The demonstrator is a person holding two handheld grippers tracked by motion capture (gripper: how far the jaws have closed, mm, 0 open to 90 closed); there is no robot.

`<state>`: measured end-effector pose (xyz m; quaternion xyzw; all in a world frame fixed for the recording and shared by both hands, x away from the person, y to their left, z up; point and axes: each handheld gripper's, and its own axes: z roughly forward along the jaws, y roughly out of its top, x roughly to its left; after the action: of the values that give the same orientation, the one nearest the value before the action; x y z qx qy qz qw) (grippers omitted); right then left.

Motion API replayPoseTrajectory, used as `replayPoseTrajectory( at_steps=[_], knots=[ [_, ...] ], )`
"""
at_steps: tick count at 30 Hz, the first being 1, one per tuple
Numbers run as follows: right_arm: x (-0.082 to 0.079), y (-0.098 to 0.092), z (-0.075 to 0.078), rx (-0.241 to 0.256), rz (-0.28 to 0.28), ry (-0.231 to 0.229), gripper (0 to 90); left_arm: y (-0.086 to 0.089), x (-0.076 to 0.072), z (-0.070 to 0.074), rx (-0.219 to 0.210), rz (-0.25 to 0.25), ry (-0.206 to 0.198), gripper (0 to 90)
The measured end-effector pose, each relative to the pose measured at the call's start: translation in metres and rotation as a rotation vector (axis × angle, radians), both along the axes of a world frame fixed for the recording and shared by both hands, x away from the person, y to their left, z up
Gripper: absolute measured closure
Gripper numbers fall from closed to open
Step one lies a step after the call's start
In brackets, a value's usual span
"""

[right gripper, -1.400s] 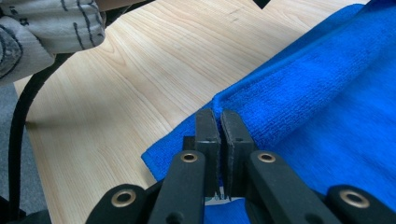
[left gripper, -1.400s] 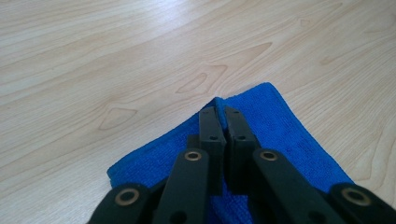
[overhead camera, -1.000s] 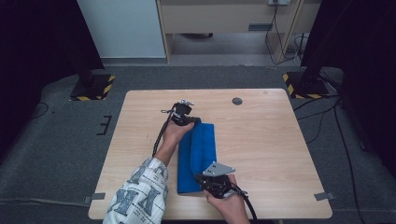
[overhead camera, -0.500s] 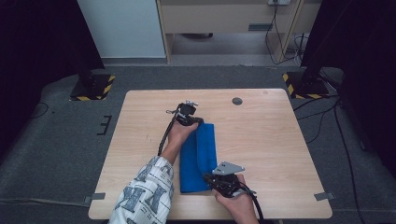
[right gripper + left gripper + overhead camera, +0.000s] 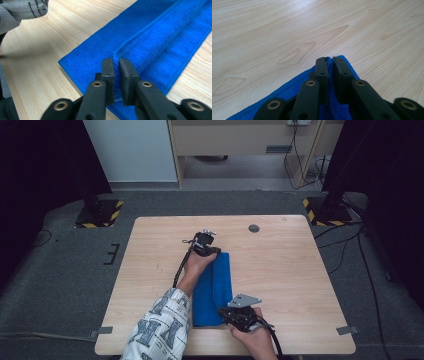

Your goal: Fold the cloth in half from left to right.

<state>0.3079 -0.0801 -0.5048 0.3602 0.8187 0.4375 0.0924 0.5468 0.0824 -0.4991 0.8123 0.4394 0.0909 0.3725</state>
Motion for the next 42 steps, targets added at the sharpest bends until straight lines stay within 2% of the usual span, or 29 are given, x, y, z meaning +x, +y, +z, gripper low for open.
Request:
replayPoseTrajectory(
  at_steps=[2,4,8,11,15,18,20,21,26,29,35,37,42],
  knots=[
    [0.000,-0.002,0.000,-0.003,-0.003,0.005,77.6,0.000,0.000,0.000,0.001,-0.005,-0.007,76.4],
    [0.000,-0.004,0.000,-0.006,0.000,0.021,73.8,-0.001,0.000,0.000,-0.027,-0.012,-0.004,72.8],
    [-0.001,-0.005,-0.001,-0.016,0.007,0.021,72.4,-0.002,-0.001,0.000,-0.034,-0.016,-0.018,67.9],
    [-0.002,-0.005,-0.001,-0.025,0.006,0.030,66.3,-0.003,-0.002,0.001,-0.035,-0.017,-0.027,64.4],
    [-0.001,-0.008,0.001,-0.038,-0.027,0.033,53.4,-0.004,-0.003,0.004,-0.039,-0.006,-0.052,54.8],
    [0.002,-0.012,0.003,-0.048,-0.051,0.028,39.2,-0.004,-0.004,0.007,-0.027,-0.009,-0.068,50.0],
    [0.003,-0.014,0.003,-0.055,-0.054,0.027,36.1,-0.003,-0.005,0.009,-0.020,-0.014,-0.073,45.6],
    [0.004,-0.015,0.003,-0.062,-0.060,0.019,28.8,-0.003,-0.006,0.011,-0.015,-0.019,-0.077,43.2],
    [0.008,-0.016,0.002,-0.073,-0.063,0.010,18.2,0.001,-0.007,0.016,-0.025,-0.019,-0.085,32.8],
    [0.010,-0.016,0.001,-0.071,-0.067,0.003,15.3,0.003,-0.007,0.018,-0.034,-0.030,-0.080,27.7],
    [0.019,-0.015,0.001,-0.074,-0.082,0.002,11.3,0.007,-0.009,0.021,-0.020,-0.047,-0.073,16.0],
    [0.021,-0.015,0.001,-0.077,-0.077,-0.004,11.8,0.007,-0.010,0.021,-0.015,-0.057,-0.060,14.6],
    [0.028,-0.015,0.001,-0.083,-0.073,-0.003,11.4,0.011,-0.014,0.024,-0.004,-0.077,-0.060,10.5]
  ],
)
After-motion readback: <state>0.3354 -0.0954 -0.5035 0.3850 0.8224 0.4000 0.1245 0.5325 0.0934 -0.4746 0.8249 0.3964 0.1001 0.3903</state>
